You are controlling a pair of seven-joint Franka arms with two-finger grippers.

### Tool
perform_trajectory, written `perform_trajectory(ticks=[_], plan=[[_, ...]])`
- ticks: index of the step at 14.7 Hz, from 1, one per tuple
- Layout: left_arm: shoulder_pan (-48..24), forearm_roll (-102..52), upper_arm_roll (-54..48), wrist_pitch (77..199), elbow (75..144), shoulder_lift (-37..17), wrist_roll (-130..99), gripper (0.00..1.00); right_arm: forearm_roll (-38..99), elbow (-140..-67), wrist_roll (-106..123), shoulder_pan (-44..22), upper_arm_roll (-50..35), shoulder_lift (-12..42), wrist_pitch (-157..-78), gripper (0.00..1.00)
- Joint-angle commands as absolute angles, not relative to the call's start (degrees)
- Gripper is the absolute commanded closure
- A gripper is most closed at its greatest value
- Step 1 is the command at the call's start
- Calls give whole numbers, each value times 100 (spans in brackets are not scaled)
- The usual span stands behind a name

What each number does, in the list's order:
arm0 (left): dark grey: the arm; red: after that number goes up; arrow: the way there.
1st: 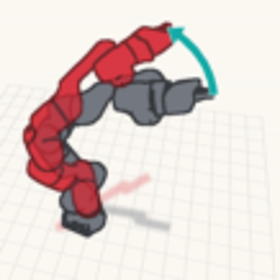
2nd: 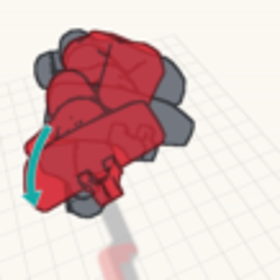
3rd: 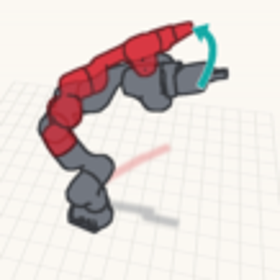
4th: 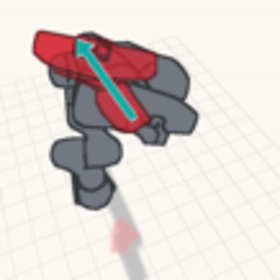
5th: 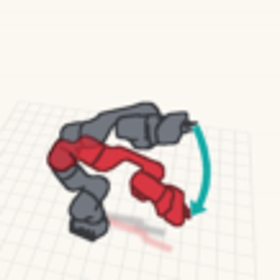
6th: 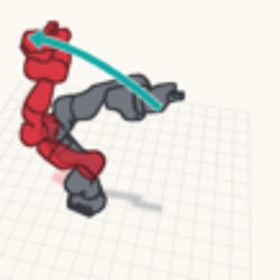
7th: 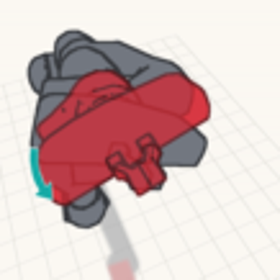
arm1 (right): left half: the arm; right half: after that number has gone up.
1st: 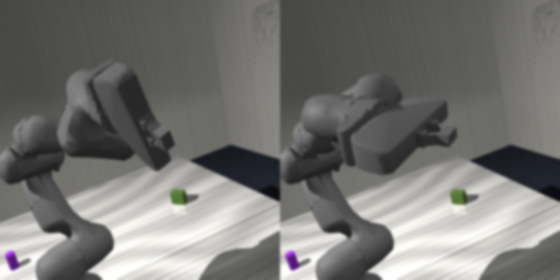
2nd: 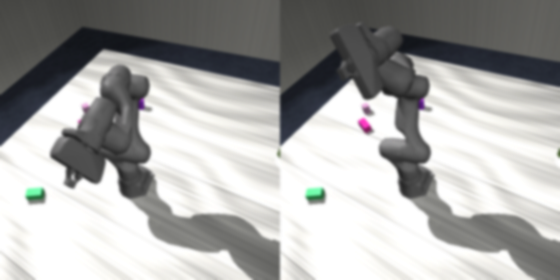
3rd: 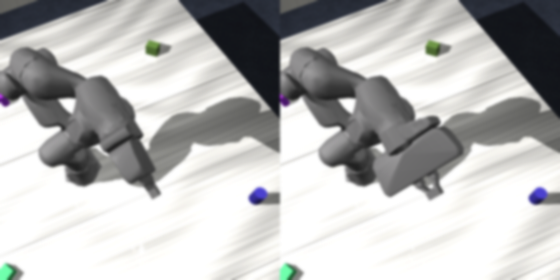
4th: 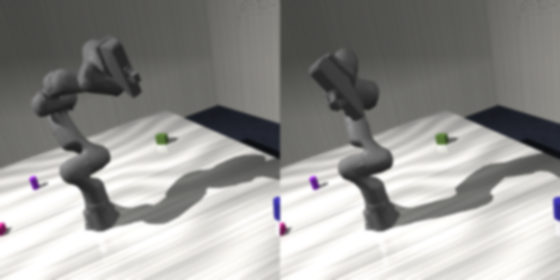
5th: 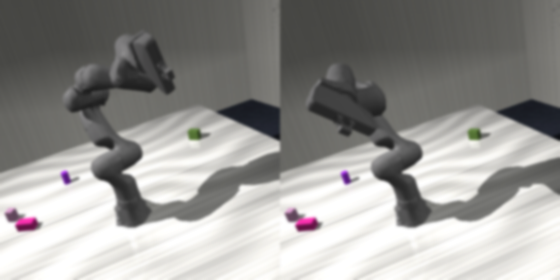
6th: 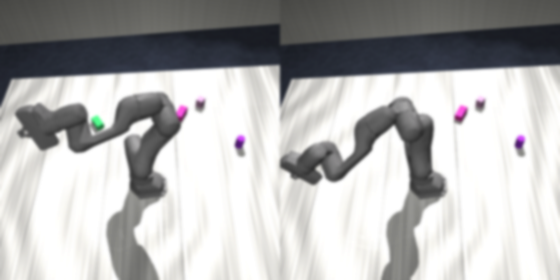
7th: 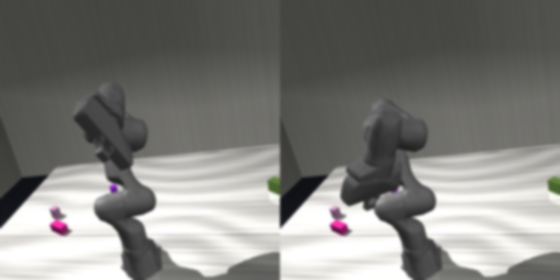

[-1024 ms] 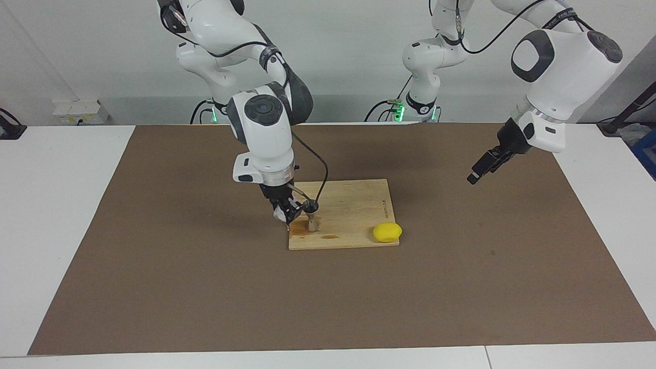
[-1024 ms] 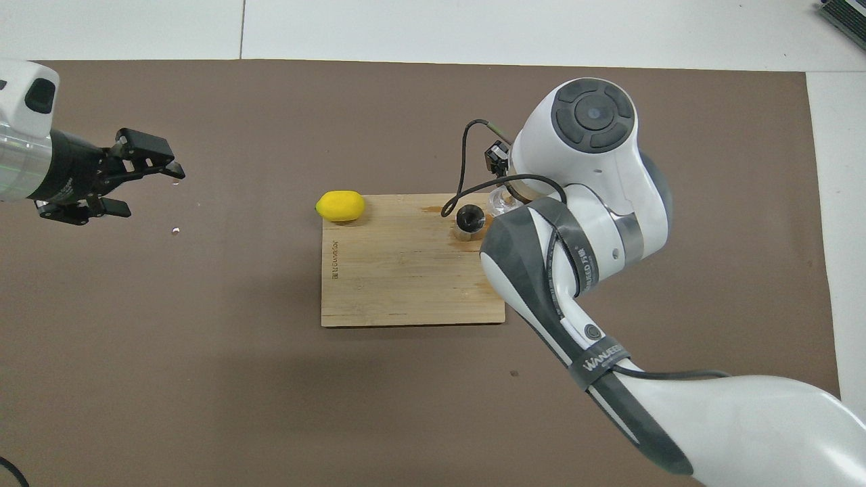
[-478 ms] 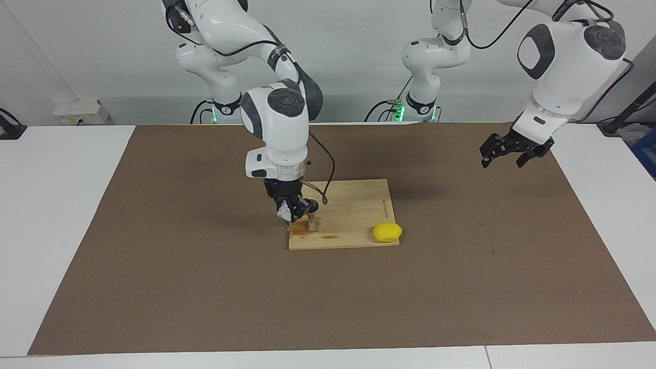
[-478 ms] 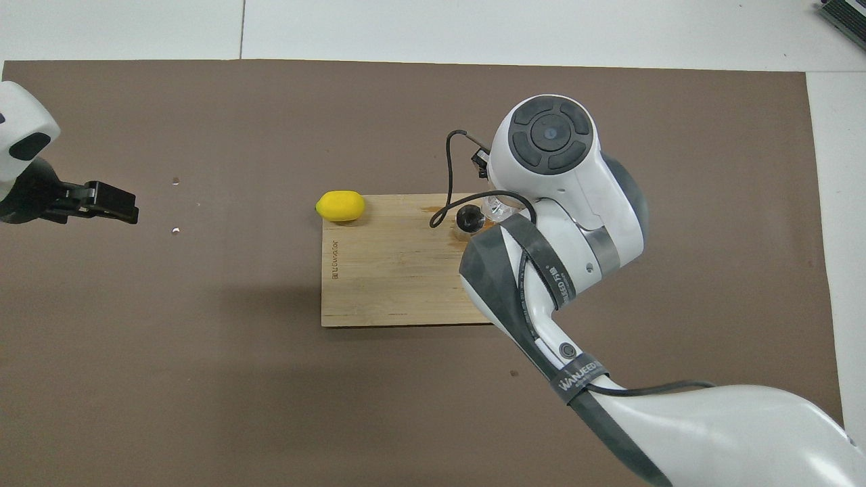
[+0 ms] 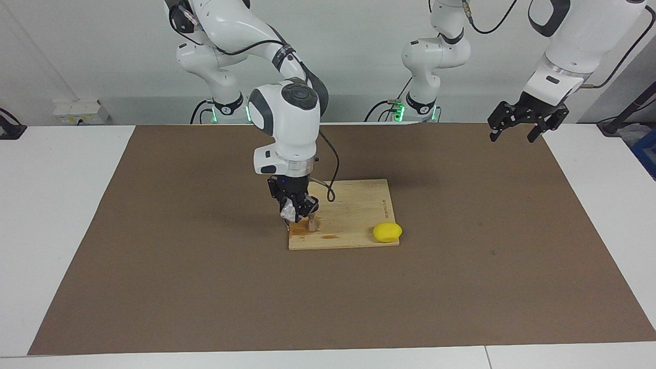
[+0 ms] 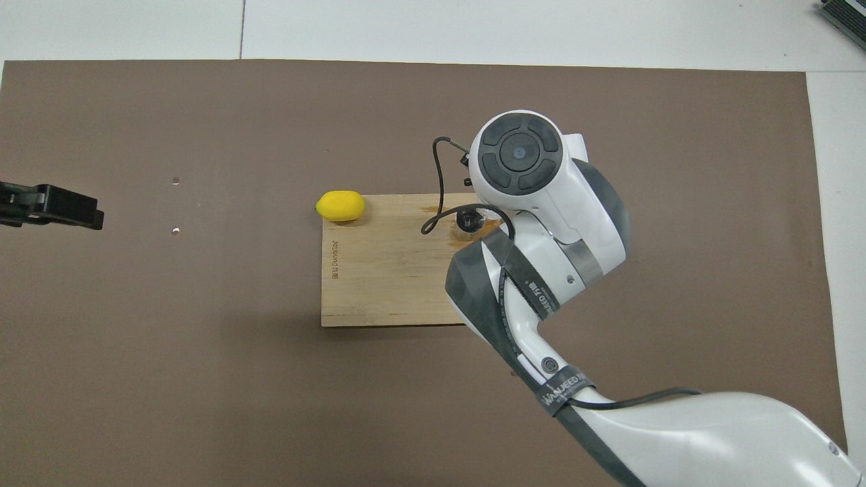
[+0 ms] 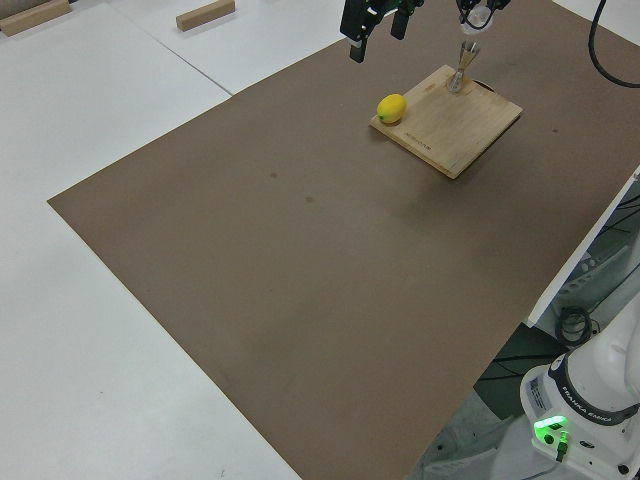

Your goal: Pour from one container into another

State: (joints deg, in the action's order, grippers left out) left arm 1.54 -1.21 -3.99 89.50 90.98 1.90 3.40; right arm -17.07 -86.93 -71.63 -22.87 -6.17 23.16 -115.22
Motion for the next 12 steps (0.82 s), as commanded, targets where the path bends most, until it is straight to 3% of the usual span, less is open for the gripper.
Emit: perform_trajectory(ticks=[1,12], plan=[[9,-18,-308,8868,9210,342,413,0,-2056,-8578,-7312,-2373,-615,2435,-11575,100],[97,-18,-492,8771,9360,360,413,0,-2426,-8631,-7286,-2514,-615,2435,-11496,100]])
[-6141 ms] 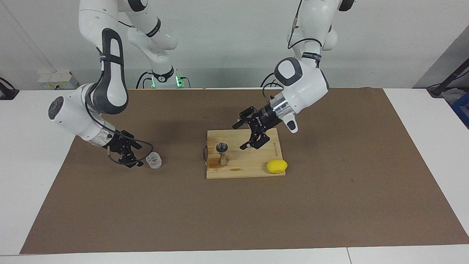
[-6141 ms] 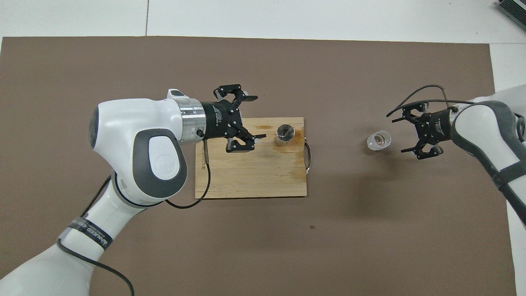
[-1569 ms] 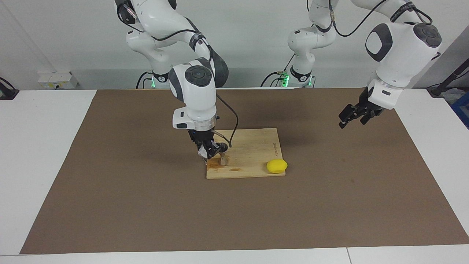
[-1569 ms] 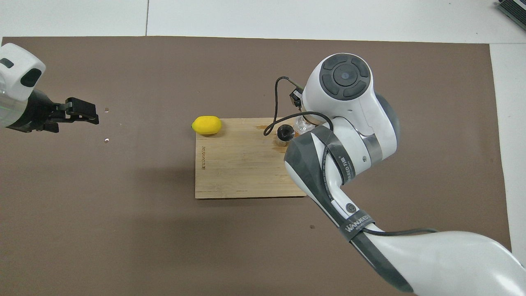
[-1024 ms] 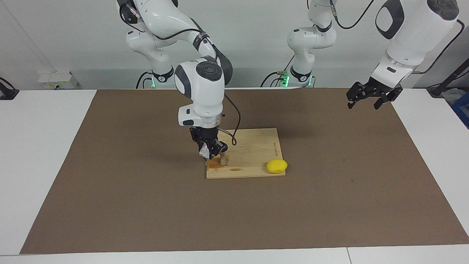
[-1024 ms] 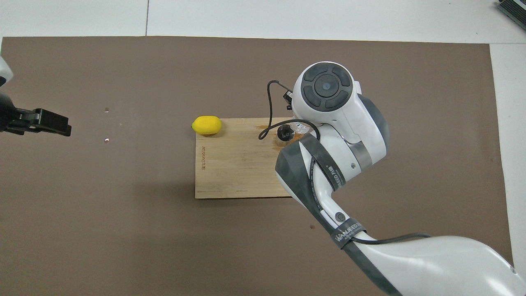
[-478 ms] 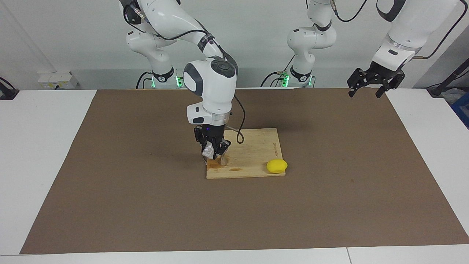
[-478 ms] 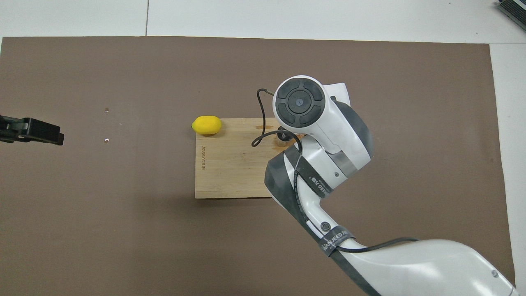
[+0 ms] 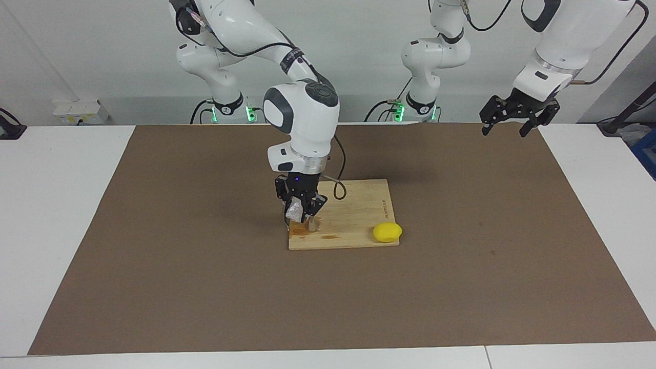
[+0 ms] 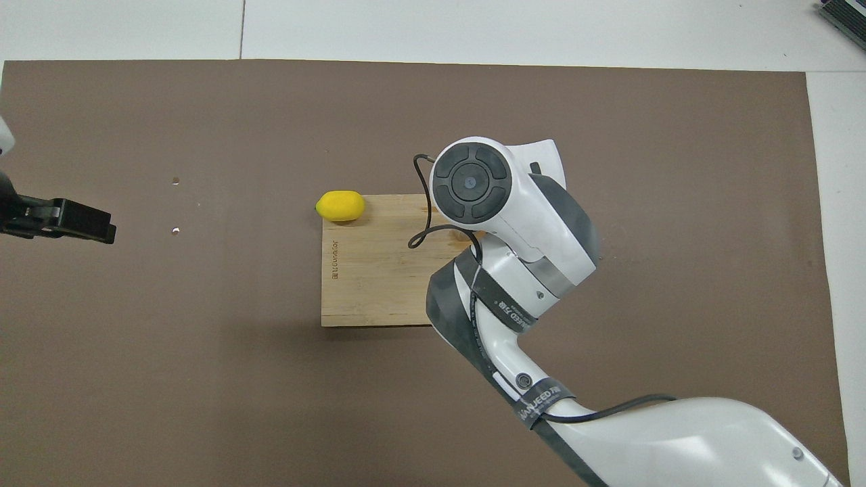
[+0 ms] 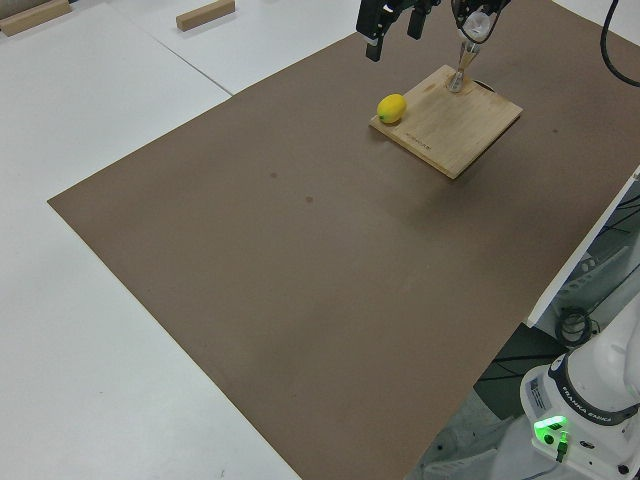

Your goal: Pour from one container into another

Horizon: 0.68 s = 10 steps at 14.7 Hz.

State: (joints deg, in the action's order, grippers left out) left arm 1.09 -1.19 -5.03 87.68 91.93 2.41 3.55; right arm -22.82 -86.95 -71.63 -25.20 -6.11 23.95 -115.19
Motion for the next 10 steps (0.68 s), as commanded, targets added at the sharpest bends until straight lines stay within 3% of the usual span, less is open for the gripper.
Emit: perform_trajectory(ticks=[1,10], plan=[[97,-18,-492,8771,9369,360,370,0,-2426,-8631,-7286,-2522,-615,2435,-11496,100],[132,-9,-501,8780,9448,430,378,0,-2435,-8657,-7277,-2540,-615,2435,-11487,100]])
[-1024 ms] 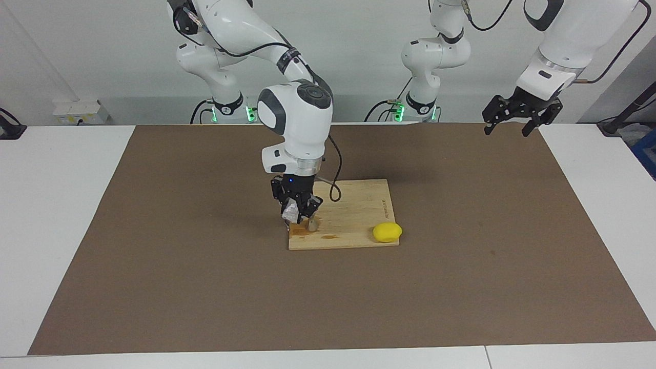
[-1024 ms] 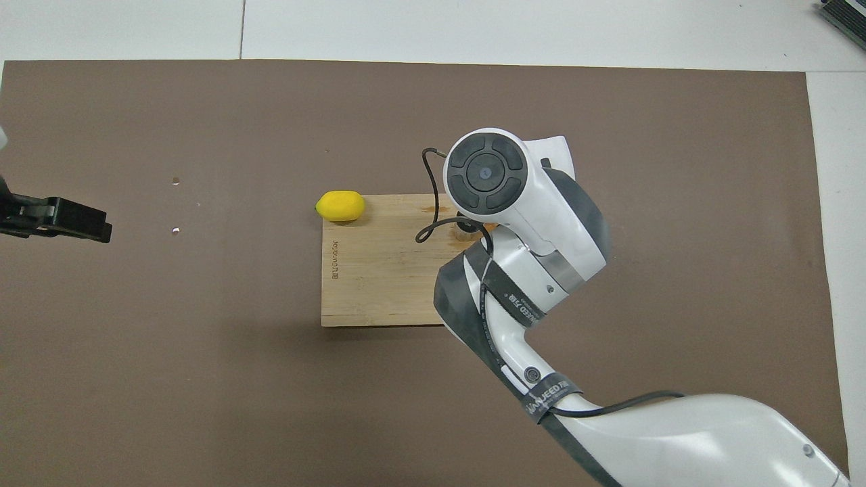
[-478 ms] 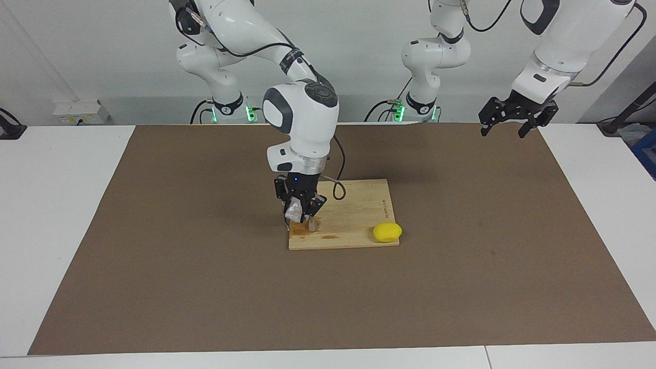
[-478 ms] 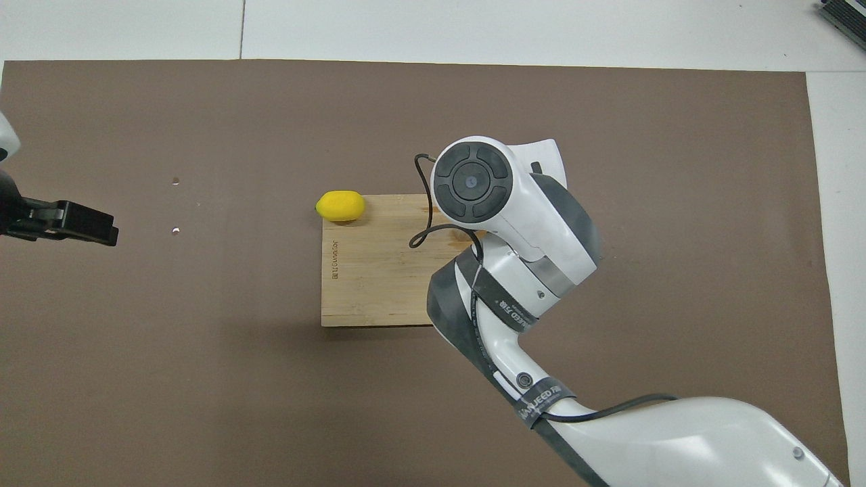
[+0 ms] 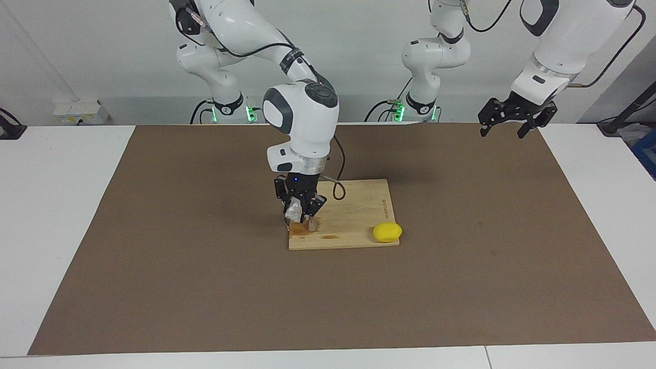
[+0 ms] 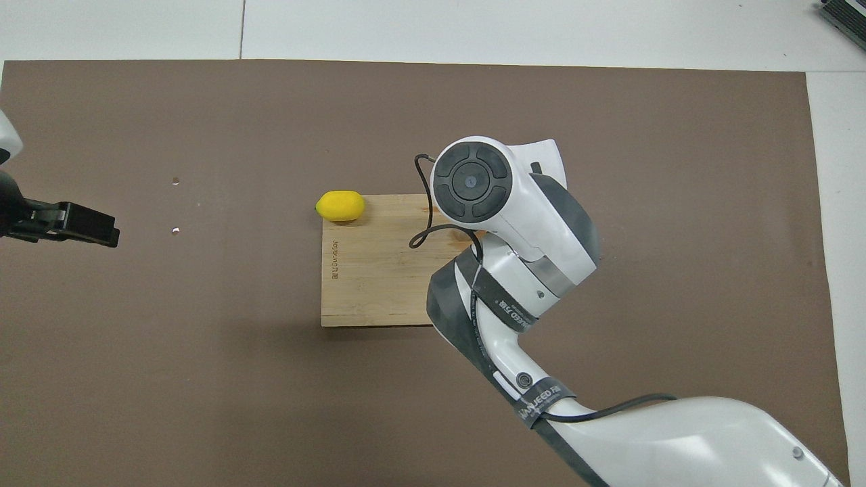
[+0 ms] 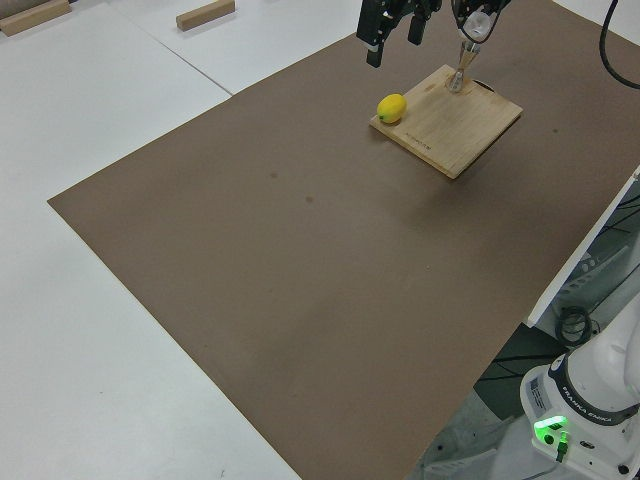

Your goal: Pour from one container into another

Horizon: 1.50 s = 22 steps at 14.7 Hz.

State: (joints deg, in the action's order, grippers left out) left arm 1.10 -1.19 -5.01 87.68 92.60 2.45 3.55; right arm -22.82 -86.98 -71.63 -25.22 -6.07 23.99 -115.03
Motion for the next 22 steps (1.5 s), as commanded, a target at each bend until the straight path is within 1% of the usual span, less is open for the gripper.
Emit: perform_trajectory(ticks=[1,6,10,13,17,22], plan=[[149,-9,-501,8772,9448,439,378,0,-2435,-8657,-7286,-2540,-615,2435,-11487,100],[246,-17,-501,8868,9501,457,369,0,-2435,-8666,-7286,-2540,-615,2435,-11505,100],[334,-9,-510,9606,9677,457,422,0,-2513,-8780,-7269,-2549,-615,2426,-11593,100],[352,-35,-536,8941,9467,440,439,0,-2628,-8798,-7260,-2549,-615,2426,-11636,100],[343,-53,-545,8500,9325,439,431,0,-2672,-8807,-7269,-2558,-615,2426,-11672,100],[352,-53,-554,8534,9413,492,387,0,-2848,-8815,-7321,-2584,-615,2426,-11725,100]])
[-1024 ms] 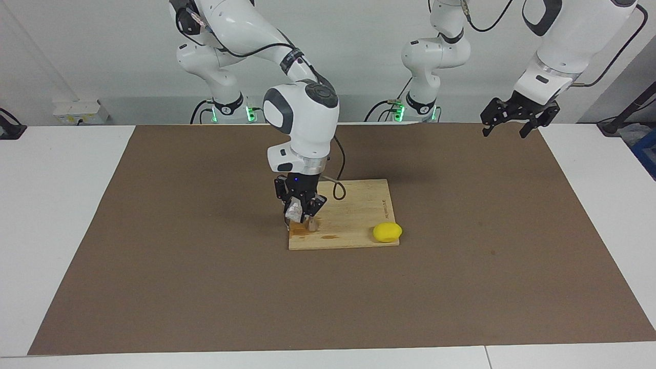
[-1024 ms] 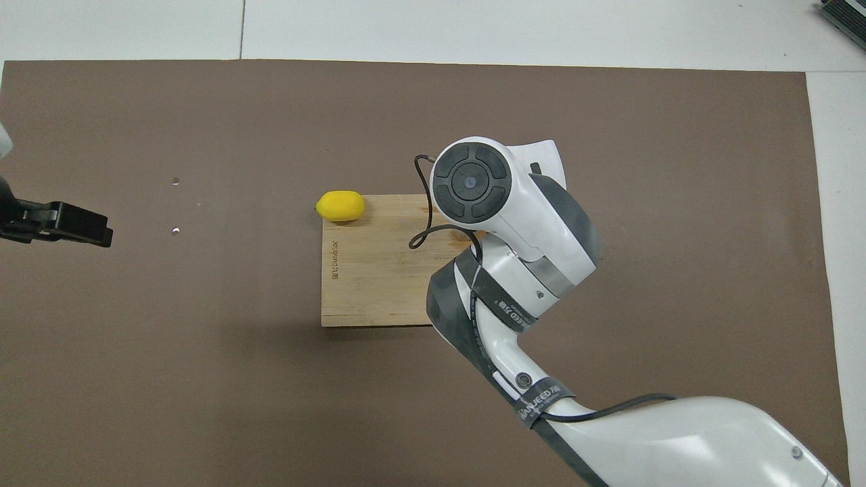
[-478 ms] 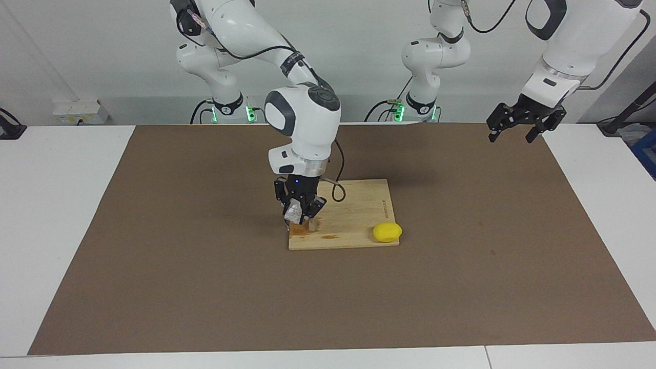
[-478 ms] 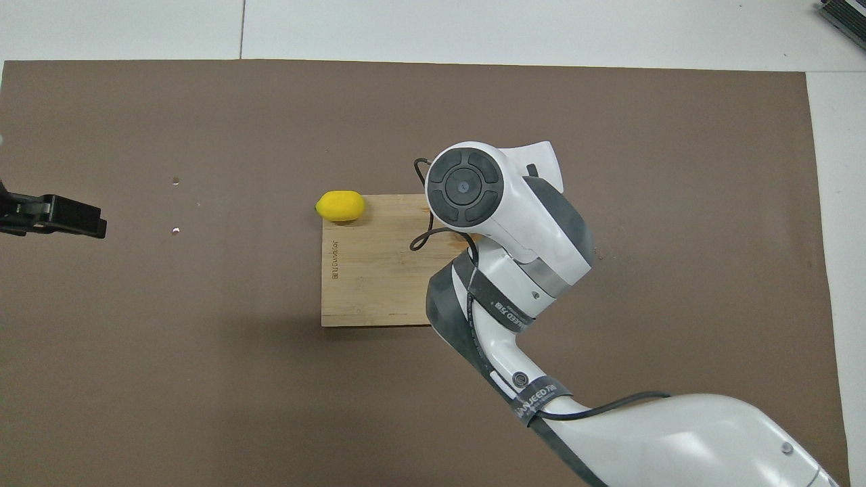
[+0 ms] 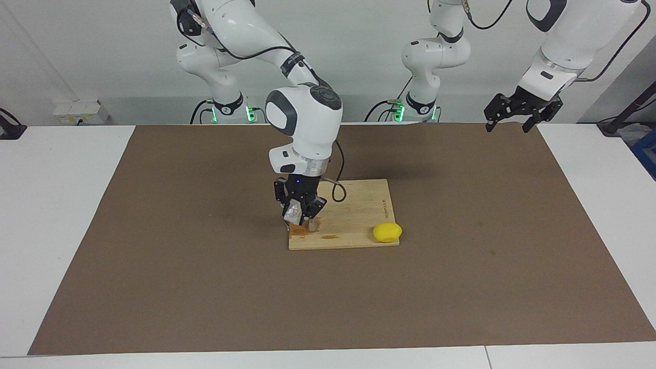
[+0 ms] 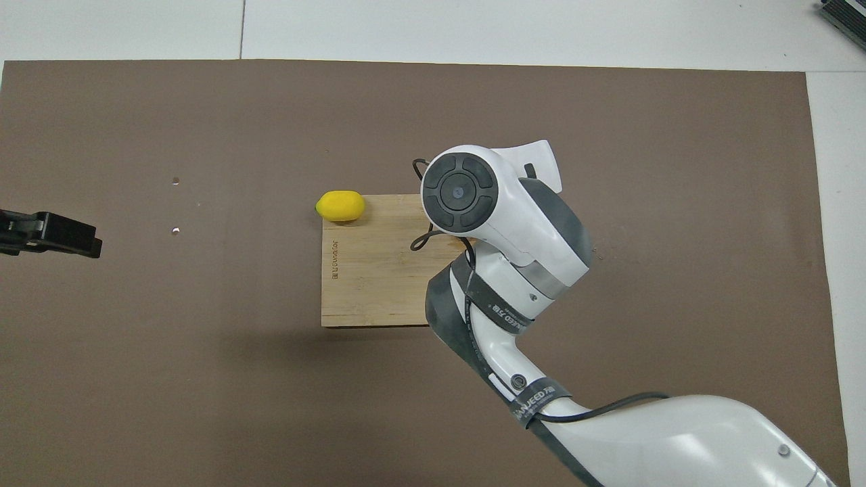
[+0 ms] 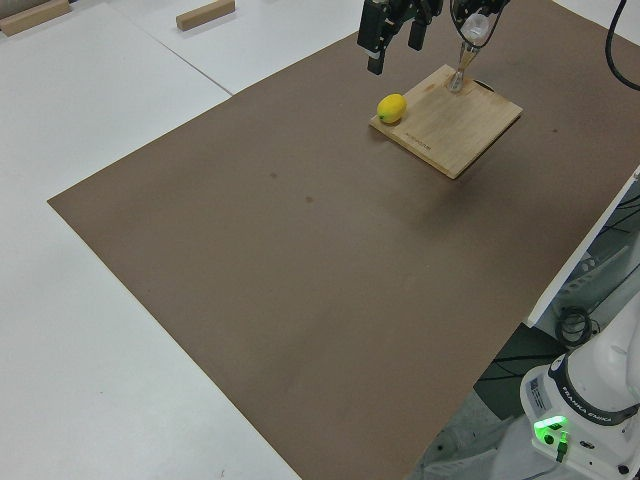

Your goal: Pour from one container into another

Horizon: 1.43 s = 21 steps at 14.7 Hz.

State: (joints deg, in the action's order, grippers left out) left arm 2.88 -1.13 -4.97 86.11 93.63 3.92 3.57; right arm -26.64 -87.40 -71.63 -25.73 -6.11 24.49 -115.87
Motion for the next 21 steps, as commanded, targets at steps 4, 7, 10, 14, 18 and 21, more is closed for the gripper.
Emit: perform_trajectory(ticks=[4,7,10,14,18,21], plan=[[281,-53,-536,8508,9431,483,378,0,-2742,-8780,-7321,-2575,-615,2426,-11646,100],[308,-53,-545,8508,9431,483,378,0,-2410,-8754,-7321,-2479,-615,2417,-11619,100],[308,-53,-545,8508,9431,483,378,0,-1917,-8728,-7321,-2374,-580,2400,-11593,100],[308,-53,-536,8508,9431,483,378,0,-1311,-8728,-7330,-2180,-580,2382,-11496,100],[308,-53,-536,8508,9431,483,378,0,-915,-8728,-7321,-1969,-580,2382,-11435,100],[308,-53,-545,8508,9431,483,378,0,-337,-8736,-7312,-1627,-580,2391,-11294,100]])
